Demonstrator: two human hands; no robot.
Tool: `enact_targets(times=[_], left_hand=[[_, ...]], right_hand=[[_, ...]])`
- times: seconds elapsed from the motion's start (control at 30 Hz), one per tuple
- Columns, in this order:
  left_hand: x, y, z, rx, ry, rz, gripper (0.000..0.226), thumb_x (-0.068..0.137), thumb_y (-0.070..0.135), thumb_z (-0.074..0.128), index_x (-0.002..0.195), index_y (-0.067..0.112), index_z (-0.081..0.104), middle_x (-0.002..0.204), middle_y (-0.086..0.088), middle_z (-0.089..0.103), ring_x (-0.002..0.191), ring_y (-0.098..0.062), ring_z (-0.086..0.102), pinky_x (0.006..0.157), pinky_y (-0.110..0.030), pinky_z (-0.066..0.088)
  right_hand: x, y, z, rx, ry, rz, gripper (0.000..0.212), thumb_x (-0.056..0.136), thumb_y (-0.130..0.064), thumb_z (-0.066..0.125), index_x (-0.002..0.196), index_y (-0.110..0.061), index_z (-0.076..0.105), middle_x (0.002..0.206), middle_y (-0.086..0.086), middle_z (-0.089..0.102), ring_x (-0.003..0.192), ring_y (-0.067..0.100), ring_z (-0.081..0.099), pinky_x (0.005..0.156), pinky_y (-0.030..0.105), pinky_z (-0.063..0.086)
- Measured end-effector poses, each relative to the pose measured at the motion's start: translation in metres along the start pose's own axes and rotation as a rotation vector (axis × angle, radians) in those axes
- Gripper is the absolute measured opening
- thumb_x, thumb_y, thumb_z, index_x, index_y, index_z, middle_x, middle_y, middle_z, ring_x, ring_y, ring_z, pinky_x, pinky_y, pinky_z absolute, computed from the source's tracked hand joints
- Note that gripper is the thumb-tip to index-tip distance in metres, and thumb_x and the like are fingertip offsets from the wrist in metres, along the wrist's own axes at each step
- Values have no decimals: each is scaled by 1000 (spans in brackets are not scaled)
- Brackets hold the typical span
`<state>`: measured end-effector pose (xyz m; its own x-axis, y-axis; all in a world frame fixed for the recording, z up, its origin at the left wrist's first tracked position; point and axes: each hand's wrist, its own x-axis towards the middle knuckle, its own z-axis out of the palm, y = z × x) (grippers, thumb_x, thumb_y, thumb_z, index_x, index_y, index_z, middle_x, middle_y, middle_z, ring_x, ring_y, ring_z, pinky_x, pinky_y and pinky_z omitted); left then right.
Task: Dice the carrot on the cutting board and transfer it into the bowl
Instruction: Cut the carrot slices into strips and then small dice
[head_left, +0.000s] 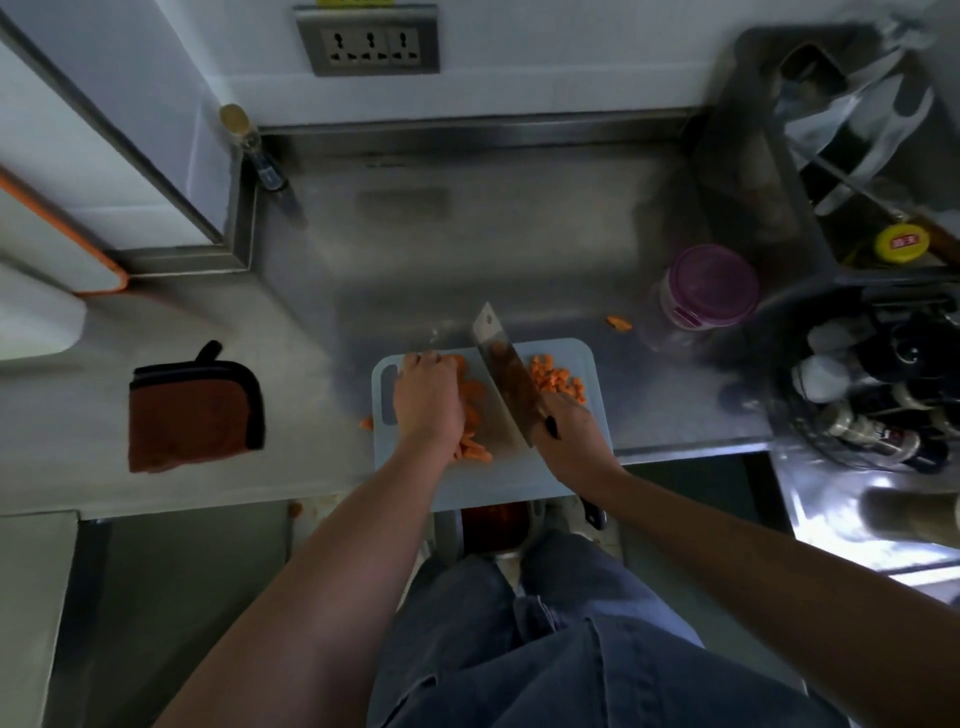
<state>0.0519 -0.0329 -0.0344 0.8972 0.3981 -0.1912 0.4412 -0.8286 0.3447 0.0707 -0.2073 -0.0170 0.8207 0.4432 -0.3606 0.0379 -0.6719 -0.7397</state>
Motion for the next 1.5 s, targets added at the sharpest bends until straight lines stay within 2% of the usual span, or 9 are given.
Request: enact_targets(times=[0.23,0.33,0.47,0.57,0.8,0.97,1.17,1.3,1.5], left_hand=[[0,1,0,-6,-33,75,16,87,16,61,101,21,65,106,1,60,106,-18,49,76,-26,41],[2,-2,-5,-152,-58,22,6,91,26,61,93,22,64,97,4,62,89,-10,52,64,-20,35],[6,-10,-15,-296,-121,57,15,84,28,72,95,19,69,96,5,68,86,-8,57,73,-23,41],[6,-19,-15,-194,-262,69,17,83,26,72,99,20,70,99,1,68,92,-15,64,73,-25,44],[-1,-7,-9,90,-204,193,23,88,18,61,109,24,68,124,5,58,110,-18,50,79,-30,46],[-1,1,-12,153,-177,184,22,87,17,62,109,19,63,104,-3,58,102,-19,55,74,-30,46],[-5,-3,-17,65,-194,129,9,90,15,57,95,20,63,90,0,50,79,-14,53,54,-21,31],[-6,-5,-15,72,-152,165,12,89,18,62,96,20,71,97,2,59,94,-14,53,68,-23,37],[-10,-3,-15,104,-191,160,14,89,15,59,82,18,71,85,3,53,75,-11,50,67,-25,42]], right_hand=[[6,4,2,-15,-6,0,14,91,-4,45,95,-14,55,95,1,53,70,8,50,55,15,35],[8,4,0,-23,-1,-7,15,91,-3,45,95,-14,54,90,-2,51,70,10,49,55,16,34],[11,8,1,-45,0,-16,16,91,-4,46,102,-9,58,92,0,53,75,13,49,57,15,31],[11,9,2,-42,-2,-20,12,91,-3,47,96,-10,54,92,1,53,79,15,49,58,14,31],[10,9,1,-22,-14,-29,14,92,-4,47,94,-16,53,91,-1,52,74,11,48,58,14,31],[9,11,4,-33,-2,-34,16,91,-4,47,100,-15,54,98,2,51,80,17,49,63,20,33],[6,14,1,14,-55,39,16,92,-7,46,101,-21,45,83,-10,45,65,2,43,54,17,33],[5,15,-3,-9,-48,13,15,93,-9,46,99,-22,45,82,-10,47,65,1,41,55,15,32],[5,15,-3,-25,-38,-4,17,92,-7,45,107,-14,53,92,0,55,65,4,45,55,16,32]])
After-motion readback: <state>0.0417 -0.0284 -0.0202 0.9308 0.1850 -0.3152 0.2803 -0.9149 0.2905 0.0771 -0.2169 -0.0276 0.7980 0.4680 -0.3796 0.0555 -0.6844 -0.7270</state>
